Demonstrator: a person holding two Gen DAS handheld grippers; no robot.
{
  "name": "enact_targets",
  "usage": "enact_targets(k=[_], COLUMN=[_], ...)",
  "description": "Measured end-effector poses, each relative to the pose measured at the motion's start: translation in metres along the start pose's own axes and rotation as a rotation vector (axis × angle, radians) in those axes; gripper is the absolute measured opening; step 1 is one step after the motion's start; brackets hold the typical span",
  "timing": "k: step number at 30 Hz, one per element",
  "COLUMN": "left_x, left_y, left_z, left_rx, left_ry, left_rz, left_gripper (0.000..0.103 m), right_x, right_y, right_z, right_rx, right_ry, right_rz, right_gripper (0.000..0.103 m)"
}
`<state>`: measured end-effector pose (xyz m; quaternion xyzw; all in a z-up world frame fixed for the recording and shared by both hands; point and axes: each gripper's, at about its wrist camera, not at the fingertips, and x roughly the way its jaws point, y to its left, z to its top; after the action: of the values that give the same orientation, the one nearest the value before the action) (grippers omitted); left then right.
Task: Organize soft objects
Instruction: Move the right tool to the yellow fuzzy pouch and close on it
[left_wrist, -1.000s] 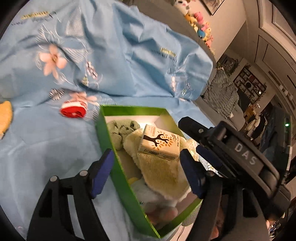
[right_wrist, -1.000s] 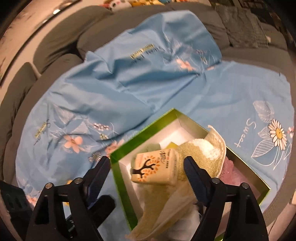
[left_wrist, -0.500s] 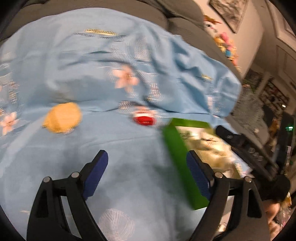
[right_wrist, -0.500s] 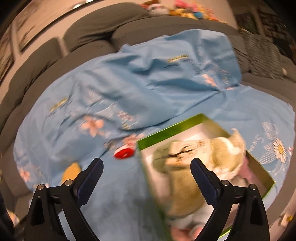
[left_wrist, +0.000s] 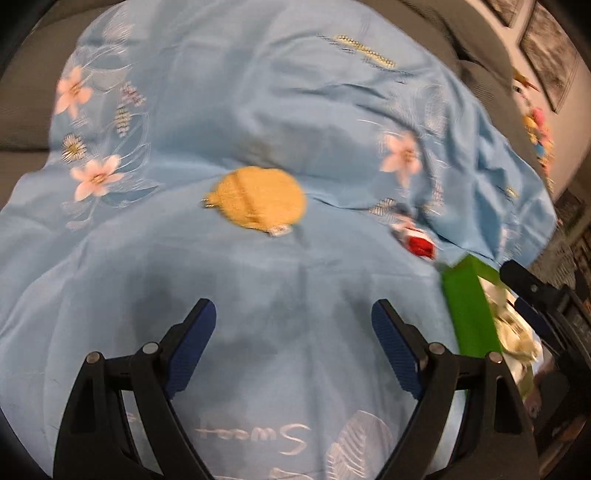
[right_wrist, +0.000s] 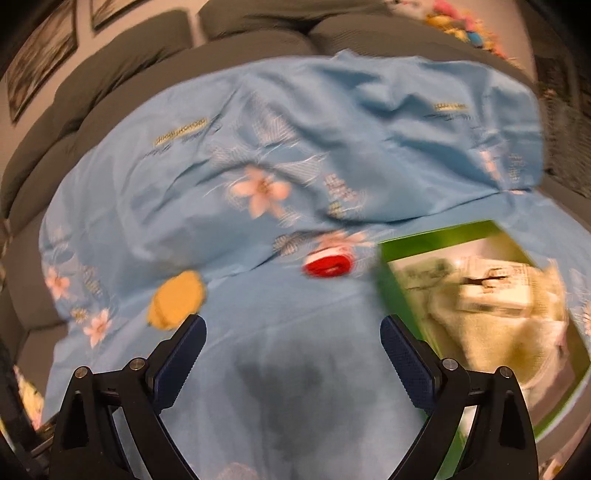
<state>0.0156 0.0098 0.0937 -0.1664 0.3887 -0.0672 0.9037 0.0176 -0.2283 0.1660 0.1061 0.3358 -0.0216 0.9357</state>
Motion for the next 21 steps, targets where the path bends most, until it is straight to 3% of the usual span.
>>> enact_targets(k=[6, 8, 13, 18, 21], left_x=[0.010, 0.008, 0.006, 0.011, 0.015], left_y=[0.043, 0.053, 0.065, 0.072, 0.075], left_z=[0.011, 0.013, 0.017, 0.019, 0.021], left_rx=[-0.164, -0.201, -0.211, -0.247, -0.247], left_ry=[0.076, 0.070, 0.067, 0.103, 0.118], left_rz=[-0.035, -0.003, 0.093, 0.046, 0.038], left_gripper=[0.086, 0.086, 0.086, 0.086, 0.086], right_x=[0.038, 0.056, 0.119, 0.206, 0.237], right_y=[0.054, 0.075, 0.120, 0.147, 0.153], right_z=[0.013, 0.021, 0.030, 0.015, 0.008], right_rx=[0.033, 0.035, -0.026, -0.153, -0.208], right_ry=[0.206, 0.242, 0.268, 0.358, 0.351], right_rz=[0.303, 0.324, 0.239, 0.067, -0.008], right_gripper=[0.096, 0.096, 0.096, 0.096, 0.096])
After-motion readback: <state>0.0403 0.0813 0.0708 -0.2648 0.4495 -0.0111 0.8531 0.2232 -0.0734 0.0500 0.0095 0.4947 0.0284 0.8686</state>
